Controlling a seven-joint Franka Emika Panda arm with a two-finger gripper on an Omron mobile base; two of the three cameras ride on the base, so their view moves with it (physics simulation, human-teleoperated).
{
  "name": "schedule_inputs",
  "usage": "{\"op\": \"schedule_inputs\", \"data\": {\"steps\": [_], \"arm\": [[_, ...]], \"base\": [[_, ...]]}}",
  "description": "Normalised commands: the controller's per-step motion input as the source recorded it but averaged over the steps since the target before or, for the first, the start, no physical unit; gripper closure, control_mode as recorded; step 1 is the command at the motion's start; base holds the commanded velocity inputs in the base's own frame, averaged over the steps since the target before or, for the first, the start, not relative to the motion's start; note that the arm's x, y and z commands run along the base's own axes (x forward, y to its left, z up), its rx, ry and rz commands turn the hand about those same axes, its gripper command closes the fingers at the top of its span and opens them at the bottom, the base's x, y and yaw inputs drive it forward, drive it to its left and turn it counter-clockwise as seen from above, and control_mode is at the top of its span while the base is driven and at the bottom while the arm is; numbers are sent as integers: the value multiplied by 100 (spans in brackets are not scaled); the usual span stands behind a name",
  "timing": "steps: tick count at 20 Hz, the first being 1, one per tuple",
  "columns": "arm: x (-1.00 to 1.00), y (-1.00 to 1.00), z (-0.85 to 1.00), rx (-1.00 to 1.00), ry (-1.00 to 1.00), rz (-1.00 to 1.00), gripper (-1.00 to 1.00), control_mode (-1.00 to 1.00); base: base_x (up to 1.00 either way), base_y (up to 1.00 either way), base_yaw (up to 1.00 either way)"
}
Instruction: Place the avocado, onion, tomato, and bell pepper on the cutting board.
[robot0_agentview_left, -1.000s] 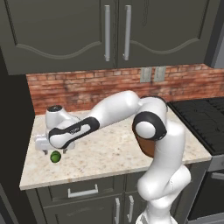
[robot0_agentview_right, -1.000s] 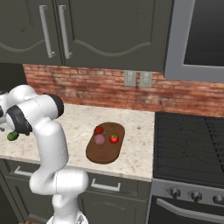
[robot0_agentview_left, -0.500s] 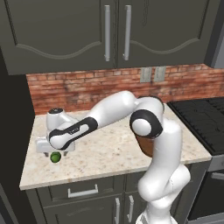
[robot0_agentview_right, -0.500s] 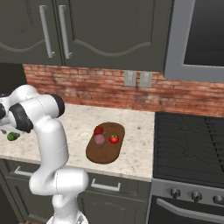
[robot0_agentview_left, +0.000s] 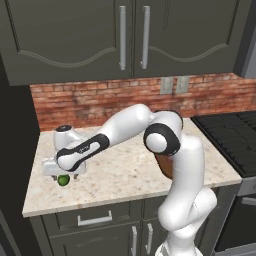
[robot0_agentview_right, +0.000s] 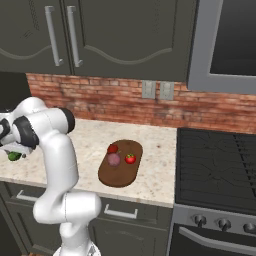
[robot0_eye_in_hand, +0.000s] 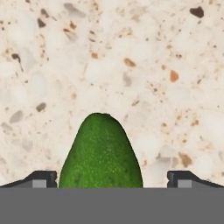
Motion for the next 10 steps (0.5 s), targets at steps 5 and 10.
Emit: {"op": "schedule_inputs", "data": {"steps": [5, 10], "arm": [[4, 6, -14, -4, 0, 0, 100, -100], [-2, 6, -4, -3, 0, 0, 100, -100]], "base": [[0, 0, 0], [0, 0, 0]]}}
